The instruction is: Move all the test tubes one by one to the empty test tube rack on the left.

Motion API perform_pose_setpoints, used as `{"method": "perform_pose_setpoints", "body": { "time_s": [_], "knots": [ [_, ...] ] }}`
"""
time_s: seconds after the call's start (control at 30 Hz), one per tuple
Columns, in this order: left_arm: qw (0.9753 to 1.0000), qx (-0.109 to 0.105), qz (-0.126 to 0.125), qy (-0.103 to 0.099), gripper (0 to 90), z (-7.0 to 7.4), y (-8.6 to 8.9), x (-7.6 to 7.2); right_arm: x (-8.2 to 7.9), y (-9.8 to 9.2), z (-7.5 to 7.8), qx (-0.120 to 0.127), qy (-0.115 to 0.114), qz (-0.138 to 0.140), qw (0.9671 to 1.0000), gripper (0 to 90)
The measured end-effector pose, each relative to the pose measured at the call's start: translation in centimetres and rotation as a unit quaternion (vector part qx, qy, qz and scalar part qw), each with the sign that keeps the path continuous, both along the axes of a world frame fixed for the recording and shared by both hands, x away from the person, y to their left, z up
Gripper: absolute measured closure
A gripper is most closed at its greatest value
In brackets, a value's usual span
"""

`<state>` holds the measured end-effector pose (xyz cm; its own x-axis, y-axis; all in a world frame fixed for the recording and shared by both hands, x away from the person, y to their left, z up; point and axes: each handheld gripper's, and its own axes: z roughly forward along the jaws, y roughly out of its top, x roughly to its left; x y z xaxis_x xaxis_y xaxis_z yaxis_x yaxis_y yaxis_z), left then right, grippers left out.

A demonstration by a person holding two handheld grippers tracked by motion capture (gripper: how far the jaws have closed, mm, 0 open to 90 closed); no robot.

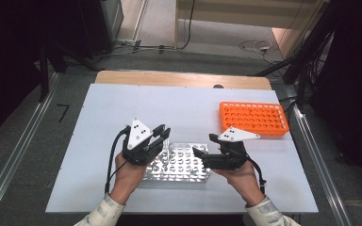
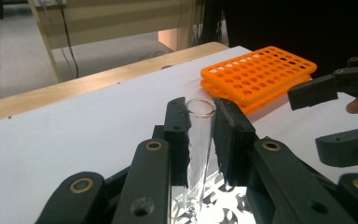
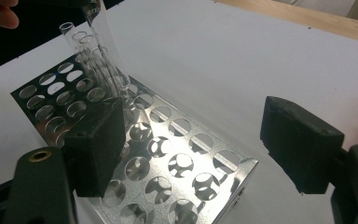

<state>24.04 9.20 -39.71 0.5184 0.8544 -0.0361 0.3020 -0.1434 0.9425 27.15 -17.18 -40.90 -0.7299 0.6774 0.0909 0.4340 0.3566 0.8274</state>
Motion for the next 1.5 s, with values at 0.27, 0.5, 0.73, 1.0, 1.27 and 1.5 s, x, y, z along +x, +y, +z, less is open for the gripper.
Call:
{"method": "perform_pose_setpoints", "body": {
  "time_s": [0.27,0.5,0.73,1.0,1.27,1.5],
  "knots": [
    [1.0,0.005,0.002,0.006,75.3,-0.6,-0.1,0.1,0.0,-0.1,-0.1,0.001,0.004,-0.003,1.0,20.8],
    [0.9999,0.011,0.002,0.013,75.2,-1.1,-0.1,0.2,0.1,-0.1,-0.2,-0.003,0.002,-0.003,1.0,20.8],
    [0.9996,0.02,0.0,0.019,75.1,-1.5,-0.3,0.3,0.1,-0.1,-0.2,-0.004,0.003,-0.003,1.0,20.8],
    [0.9988,0.033,-0.001,0.035,75.0,-2.0,-0.5,0.5,0.0,-0.1,-0.2,-0.003,0.002,-0.003,1.0,20.9],
    [0.9977,0.045,-0.001,0.05,74.9,-2.4,-0.7,0.6,0.0,-0.1,-0.2,-0.006,0.004,-0.001,1.0,20.9],
    [0.9965,0.052,-0.002,0.065,74.7,-2.7,-0.8,0.8,0.0,0.0,-0.3,-0.005,0.004,-0.001,1.0,20.9]
  ]
}}
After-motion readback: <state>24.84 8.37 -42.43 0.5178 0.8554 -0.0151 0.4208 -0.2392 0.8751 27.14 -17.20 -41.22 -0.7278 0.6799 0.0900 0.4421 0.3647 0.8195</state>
